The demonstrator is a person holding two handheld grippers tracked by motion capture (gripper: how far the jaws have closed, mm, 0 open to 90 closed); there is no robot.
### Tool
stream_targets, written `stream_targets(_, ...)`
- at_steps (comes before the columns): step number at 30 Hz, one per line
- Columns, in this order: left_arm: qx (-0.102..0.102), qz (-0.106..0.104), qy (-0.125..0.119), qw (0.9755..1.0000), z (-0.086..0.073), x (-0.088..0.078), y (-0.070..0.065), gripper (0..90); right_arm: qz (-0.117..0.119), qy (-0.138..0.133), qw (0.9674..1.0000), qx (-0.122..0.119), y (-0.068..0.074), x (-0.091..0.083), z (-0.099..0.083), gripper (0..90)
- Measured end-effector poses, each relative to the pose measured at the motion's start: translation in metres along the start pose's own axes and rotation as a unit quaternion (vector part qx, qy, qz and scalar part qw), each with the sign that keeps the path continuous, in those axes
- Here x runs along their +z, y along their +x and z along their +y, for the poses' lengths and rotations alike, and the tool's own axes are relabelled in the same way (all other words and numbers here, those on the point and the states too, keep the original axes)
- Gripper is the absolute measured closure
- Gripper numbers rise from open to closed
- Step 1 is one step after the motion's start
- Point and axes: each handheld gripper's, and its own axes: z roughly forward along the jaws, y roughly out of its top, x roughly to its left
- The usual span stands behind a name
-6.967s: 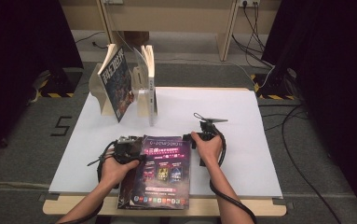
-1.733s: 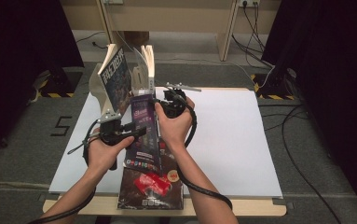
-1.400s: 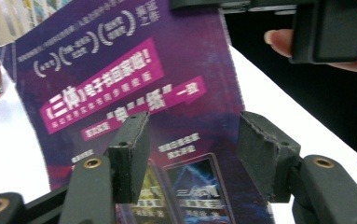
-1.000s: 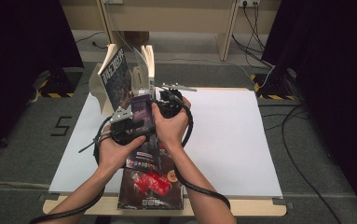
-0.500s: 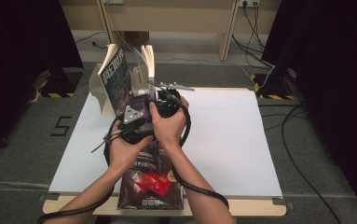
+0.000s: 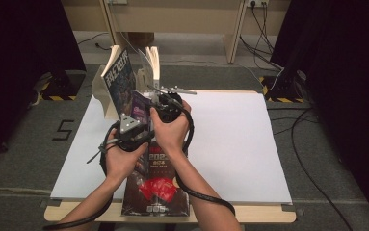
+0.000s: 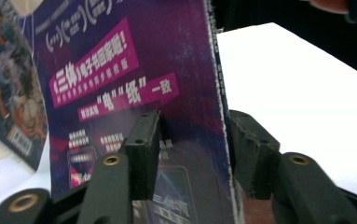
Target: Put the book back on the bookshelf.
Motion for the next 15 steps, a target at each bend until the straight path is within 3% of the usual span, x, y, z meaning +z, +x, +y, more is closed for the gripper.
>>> stream_targets(6,0.006,0.022,0.005,0.9997,-0.007,-0.002,0.005,61.5,0.000,0.009,1.0000,0.001,0.009,0.008,-0.003,83.9)
stream_targets(11,0.015,0.046,0.003,0.9988,-0.006,-0.002,0.002,60.8,-0.007,0.004,1.0000,0.002,0.014,0.012,-0.004,84.1)
stream_targets(15,-0.001,0.050,-0.006,0.9987,-0.004,0.001,0.004,56.3,-0.001,0.003,0.9999,0.012,0.013,0.013,-0.003,84.1)
